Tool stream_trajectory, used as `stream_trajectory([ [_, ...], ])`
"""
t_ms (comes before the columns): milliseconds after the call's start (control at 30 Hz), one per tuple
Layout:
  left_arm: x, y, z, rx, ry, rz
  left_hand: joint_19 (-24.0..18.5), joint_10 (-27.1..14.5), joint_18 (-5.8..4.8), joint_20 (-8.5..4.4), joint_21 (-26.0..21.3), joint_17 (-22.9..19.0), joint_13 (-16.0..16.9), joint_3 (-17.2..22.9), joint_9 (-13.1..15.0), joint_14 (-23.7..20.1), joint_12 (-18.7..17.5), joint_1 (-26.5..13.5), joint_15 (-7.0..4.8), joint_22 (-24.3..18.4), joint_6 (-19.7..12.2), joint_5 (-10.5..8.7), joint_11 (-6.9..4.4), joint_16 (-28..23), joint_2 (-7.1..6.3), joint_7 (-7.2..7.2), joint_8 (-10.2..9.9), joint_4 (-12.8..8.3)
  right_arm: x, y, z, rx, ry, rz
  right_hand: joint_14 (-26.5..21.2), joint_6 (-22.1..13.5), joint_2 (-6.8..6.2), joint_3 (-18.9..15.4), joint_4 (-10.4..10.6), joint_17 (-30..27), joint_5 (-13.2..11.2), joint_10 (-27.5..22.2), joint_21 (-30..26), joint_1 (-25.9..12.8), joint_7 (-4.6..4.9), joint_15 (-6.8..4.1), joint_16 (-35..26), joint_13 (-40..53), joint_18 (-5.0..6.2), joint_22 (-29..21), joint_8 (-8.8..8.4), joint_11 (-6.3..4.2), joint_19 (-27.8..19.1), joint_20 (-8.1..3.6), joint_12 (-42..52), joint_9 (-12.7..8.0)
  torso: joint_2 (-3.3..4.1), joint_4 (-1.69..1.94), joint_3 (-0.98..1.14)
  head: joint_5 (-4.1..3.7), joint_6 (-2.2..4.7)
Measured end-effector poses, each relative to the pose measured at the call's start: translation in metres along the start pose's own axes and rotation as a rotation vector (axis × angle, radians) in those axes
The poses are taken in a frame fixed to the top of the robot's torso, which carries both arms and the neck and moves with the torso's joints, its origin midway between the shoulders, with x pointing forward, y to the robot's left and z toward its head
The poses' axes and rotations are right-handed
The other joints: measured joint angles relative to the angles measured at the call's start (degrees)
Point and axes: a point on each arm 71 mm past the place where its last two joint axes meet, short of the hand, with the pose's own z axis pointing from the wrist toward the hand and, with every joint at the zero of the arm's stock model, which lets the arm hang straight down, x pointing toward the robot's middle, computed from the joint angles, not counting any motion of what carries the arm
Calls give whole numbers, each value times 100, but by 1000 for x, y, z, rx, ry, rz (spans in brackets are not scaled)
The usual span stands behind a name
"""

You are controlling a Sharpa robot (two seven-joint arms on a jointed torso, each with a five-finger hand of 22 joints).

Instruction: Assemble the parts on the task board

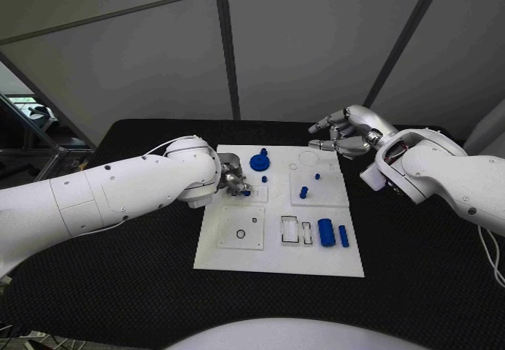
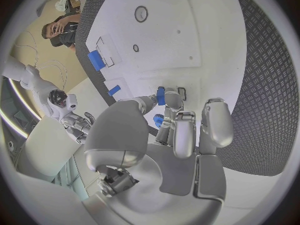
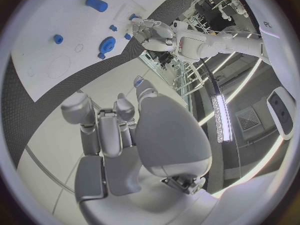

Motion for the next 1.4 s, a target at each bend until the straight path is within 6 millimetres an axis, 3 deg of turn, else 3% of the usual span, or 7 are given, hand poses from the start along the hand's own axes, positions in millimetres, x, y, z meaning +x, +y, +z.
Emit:
stream_trajectory([
  [733,1,-3,0,3,15,17,41,61,0,0,44,0,73,32,10,-20,105,-84,-20,88,14,-20,-41,63,22,-13,52,-82,1,1,1,-2,3,1,0,0,0,0,0,-1,0,0,0,0,0,0,0,-4,0,-8,0,0,0,0,0,1,-2,0,-1,-9,-9],
  [1067,0,-3,2,-1,13,17,122,203,-1,-41,138,0,155,275,-17,0,243,-508,-44,219,150,-40,-83,145,25,-81,91,-405,1,1,1,-2,3,1,0,0,0,0,0,-1,0,0,-22,0,0,0,0,-4,0,-14,0,0,0,0,0,1,0,-3,1,-29,-31],
  [1400,-1,-3,4,-5,14,15,183,285,-1,-62,178,0,220,229,-49,-19,315,-719,-63,303,228,-40,-122,176,114,-126,118,-374,2,1,2,-2,4,1,0,0,0,0,0,-2,24,-21,-22,0,0,0,0,-12,0,-22,0,21,0,0,0,1,0,-3,3,-33,-43],
])
